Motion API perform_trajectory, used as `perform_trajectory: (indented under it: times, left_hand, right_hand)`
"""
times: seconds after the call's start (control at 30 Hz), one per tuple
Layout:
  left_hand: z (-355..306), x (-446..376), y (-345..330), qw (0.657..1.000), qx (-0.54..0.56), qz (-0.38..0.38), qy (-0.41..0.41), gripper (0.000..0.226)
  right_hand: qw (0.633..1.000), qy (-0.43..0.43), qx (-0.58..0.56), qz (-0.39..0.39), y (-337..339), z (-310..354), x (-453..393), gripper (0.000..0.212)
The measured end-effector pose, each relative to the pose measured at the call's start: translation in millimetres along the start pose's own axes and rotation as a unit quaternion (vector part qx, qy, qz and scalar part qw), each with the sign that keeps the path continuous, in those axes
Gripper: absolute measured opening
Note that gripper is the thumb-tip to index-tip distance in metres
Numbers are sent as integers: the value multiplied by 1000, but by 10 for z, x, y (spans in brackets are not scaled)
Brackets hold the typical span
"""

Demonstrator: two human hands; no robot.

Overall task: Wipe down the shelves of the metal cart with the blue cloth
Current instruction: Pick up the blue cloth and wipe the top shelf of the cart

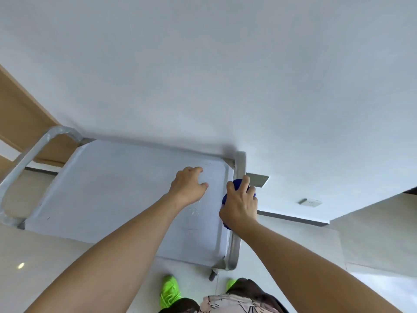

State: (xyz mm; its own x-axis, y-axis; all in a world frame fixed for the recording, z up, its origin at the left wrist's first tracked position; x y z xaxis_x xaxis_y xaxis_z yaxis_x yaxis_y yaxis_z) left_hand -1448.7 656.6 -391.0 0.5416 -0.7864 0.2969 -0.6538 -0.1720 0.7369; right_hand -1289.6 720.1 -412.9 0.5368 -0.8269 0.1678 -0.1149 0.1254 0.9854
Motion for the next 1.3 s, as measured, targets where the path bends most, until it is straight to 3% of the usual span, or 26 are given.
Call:
perform_trajectory:
  times: [0.2, 0.33, 0.43, 0.67, 0.87, 1.3]
  left_hand:
    - [179, -55, 147, 996, -8, 63, -61, 57]
    - [431, 34, 235, 993, -18, 96, -69, 60]
    - [558, 109, 280, 992, -15, 103, -68, 62]
    - [557, 336, 390, 994, -7, 85, -74, 64]
    - [593, 719, 442, 996, -12, 61, -64, 64]
    - [1143, 1141, 459, 998, -39, 39, -36, 65]
  right_hand:
    - [998, -40, 51, -24, 102, 84, 221, 40]
    - [995, -50, 83, -23, 138, 116, 357, 51]
    - [994, -64, 77, -44, 204, 139, 479, 37]
    - [991, -13, -3, -132, 418, 365, 751, 17]
    - [987, 24, -54, -150, 447, 630, 1057, 21]
    - [988, 70, -111, -87, -120, 1152, 1444, 23]
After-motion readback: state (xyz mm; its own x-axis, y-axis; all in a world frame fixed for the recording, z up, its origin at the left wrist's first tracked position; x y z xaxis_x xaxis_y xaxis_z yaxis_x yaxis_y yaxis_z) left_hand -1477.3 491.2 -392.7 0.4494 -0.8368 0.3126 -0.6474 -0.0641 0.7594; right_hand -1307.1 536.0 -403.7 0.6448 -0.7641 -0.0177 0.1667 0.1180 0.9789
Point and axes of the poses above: each hand's wrist, its own x-axis away from the middle knuckle, its own y-axis out of the back of the hand, z = x × y, the point moved 10 cm from there along -x, towards the middle knuckle, and after that the axes turned 11 degrees about x, right-handed, at the moved point
